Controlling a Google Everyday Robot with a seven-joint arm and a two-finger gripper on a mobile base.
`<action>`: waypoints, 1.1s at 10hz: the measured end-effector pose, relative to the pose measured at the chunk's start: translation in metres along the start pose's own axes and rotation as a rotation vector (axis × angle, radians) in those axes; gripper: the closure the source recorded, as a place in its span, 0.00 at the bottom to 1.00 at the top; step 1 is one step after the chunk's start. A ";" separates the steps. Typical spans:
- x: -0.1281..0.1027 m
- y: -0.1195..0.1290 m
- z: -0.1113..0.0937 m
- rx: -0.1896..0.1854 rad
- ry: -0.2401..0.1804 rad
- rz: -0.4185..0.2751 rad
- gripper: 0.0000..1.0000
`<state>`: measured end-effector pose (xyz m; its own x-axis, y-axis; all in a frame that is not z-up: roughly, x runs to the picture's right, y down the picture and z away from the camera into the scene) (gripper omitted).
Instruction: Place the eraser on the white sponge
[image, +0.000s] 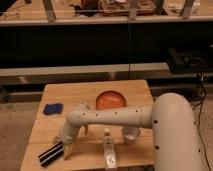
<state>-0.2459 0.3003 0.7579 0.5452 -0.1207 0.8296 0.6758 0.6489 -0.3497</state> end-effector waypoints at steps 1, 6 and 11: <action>0.001 0.001 0.002 0.000 0.001 0.003 0.68; 0.009 0.005 -0.010 0.012 0.020 0.014 0.95; 0.015 0.005 -0.032 0.035 0.037 0.025 0.95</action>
<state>-0.2187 0.2776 0.7543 0.5805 -0.1312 0.8037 0.6440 0.6780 -0.3545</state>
